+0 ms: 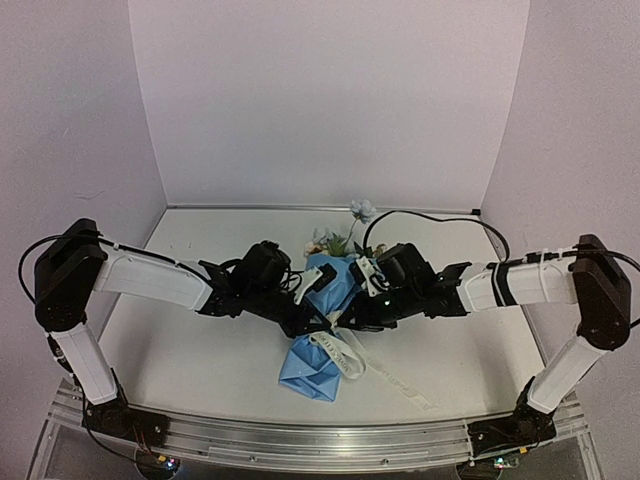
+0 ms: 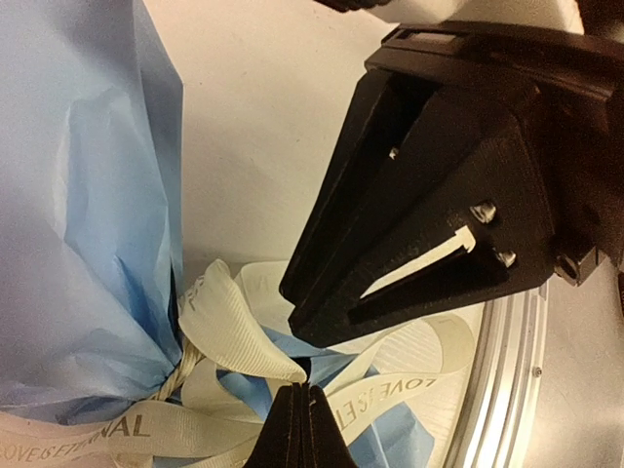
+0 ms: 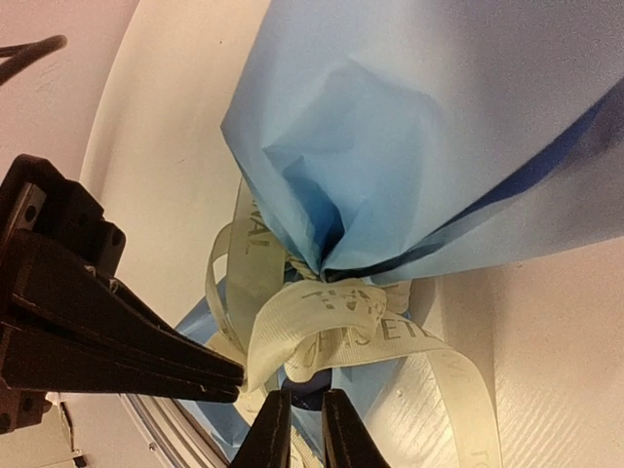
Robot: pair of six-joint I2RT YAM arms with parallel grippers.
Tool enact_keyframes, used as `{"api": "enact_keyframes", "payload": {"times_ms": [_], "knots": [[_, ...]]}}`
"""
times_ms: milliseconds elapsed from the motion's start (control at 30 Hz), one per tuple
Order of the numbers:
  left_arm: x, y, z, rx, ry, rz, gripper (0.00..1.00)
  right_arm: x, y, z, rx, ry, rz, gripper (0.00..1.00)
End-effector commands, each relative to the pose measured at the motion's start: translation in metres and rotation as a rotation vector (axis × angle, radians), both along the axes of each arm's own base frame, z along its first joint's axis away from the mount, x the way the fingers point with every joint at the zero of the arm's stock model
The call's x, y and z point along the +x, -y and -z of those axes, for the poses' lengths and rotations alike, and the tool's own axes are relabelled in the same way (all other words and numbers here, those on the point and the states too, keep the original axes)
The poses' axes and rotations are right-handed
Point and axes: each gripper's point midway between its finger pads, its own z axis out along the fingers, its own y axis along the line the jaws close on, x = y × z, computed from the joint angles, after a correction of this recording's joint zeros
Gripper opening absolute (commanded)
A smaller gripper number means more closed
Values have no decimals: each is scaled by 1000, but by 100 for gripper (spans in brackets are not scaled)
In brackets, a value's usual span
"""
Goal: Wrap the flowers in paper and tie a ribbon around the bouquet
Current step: Cross the half-tied ribbon over the folded bouquet.
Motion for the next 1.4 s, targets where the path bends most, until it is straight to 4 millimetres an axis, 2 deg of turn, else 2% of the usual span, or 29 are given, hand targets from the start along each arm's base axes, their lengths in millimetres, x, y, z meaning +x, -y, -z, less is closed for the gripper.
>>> {"api": "enact_keyframes", "payload": {"times_ms": [0, 267, 567, 633, 833, 1000, 1067, 1233, 1367], "knots": [[0, 14, -19, -26, 27, 80, 0, 1, 13, -11, -13, 56, 24, 17], [-6, 15, -3, 34, -16, 125, 0, 12, 20, -9, -49, 72, 87, 41], [-8, 15, 5, 61, -35, 137, 0, 18, 13, -4, -55, 40, 108, 47], [-7, 14, 4, 61, -33, 134, 0, 18, 9, -2, -51, 29, 102, 45], [-5, 13, 2, 61, -23, 120, 0, 17, 4, 8, -55, -9, 92, 28], [-2, 11, -6, 46, -5, 96, 6, 15, 1, 6, -46, -15, 78, 2], [1, 10, -18, 21, 19, 74, 16, 15, 2, 7, -48, -16, 79, 0], [9, 9, -45, -31, 88, 26, 33, 15, 1, 8, -47, -21, 75, 0], [18, 4, -54, -30, 133, -15, 41, 15, 1, 6, -45, -17, 73, 0]]}}
